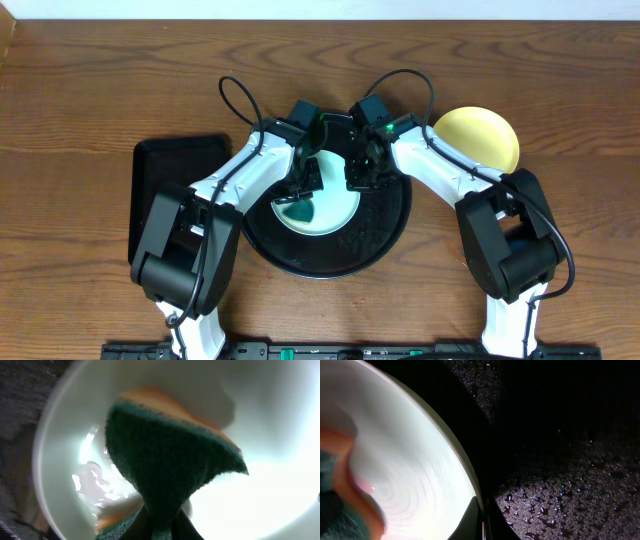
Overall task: Clean dirty plates on tray and stack at the side
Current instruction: 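Scrub the green plate with the left sponge while right gripper holds rim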
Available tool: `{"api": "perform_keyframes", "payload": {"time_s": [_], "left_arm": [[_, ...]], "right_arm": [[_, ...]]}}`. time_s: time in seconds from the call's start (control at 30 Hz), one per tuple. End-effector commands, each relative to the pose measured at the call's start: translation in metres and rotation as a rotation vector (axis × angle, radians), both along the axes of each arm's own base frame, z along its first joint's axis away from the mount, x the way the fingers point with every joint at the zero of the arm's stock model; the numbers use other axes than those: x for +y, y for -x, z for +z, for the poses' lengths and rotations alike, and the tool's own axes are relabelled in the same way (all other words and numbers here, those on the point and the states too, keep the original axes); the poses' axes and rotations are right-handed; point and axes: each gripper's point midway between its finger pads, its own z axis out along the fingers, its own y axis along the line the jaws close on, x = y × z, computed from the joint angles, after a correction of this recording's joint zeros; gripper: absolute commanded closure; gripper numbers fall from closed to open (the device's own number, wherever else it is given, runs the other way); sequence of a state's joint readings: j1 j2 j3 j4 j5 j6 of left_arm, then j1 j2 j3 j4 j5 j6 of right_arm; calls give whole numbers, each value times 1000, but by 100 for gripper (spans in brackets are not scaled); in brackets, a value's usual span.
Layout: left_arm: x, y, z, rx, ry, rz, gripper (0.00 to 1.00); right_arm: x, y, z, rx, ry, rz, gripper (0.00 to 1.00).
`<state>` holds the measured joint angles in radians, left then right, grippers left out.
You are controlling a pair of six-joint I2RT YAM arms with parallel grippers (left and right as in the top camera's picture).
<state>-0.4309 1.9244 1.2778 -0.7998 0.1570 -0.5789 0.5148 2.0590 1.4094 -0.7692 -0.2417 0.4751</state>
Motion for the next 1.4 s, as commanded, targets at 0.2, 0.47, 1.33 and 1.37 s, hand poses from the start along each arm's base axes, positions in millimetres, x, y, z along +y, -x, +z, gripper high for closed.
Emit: {"api": "perform_keyframes", "payload": {"time_s": [0.2, 0.47, 1.33, 1.37], "left_arm": [[-52, -10, 5, -41, 281, -164, 93], [3, -28, -6, -113, -12, -80, 93], [-14, -22, 6, -99, 29, -244, 92], [-12, -30, 6, -131, 14, -242, 92]], "right_arm": [[-1, 5, -11, 22, 28, -9, 99], [-1, 6, -11, 22, 29, -9, 99], [-1, 5, -11, 22, 28, -9, 99], [-1, 6, -11, 22, 28, -9, 99]]}}
